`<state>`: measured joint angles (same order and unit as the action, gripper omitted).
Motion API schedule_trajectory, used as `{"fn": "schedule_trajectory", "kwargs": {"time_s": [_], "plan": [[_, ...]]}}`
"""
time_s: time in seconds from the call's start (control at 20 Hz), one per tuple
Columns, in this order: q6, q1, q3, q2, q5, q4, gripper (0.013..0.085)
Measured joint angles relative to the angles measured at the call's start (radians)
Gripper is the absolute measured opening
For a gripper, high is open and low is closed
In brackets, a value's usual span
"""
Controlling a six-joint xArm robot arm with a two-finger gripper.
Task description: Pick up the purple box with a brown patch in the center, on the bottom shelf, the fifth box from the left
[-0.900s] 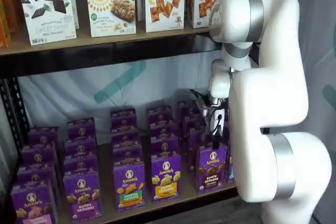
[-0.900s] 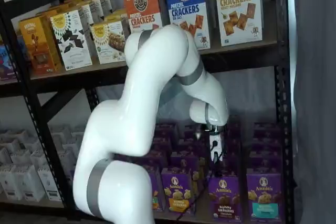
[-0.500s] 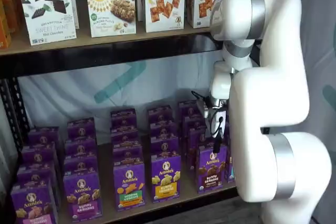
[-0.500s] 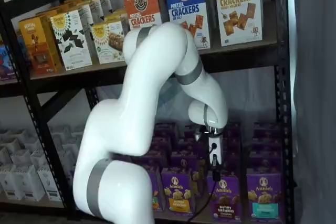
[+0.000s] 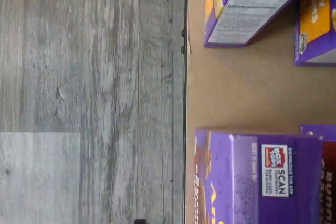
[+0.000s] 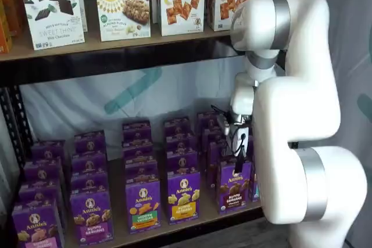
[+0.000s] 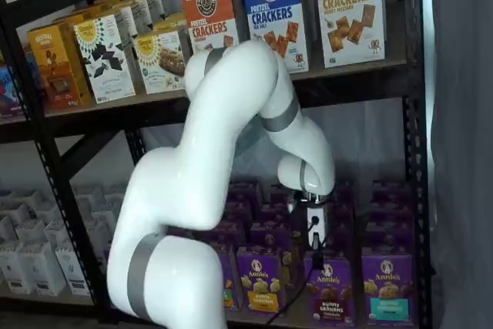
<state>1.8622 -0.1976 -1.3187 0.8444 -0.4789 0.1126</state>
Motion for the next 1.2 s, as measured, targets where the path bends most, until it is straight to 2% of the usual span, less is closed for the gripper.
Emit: {"fn": "schedule_trajectory", "kwargs": {"time_s": [0.4, 0.85, 1.2], "plan": [[0.009, -0.001, -0.077, 0.085, 0.013, 0.008, 0.085], [-0.056, 0.012, -0.149, 0.161, 0.009, -0.05, 0.085], [-0.068, 0.016, -0.194, 0.211, 0.017, -0.059, 0.085]]}}
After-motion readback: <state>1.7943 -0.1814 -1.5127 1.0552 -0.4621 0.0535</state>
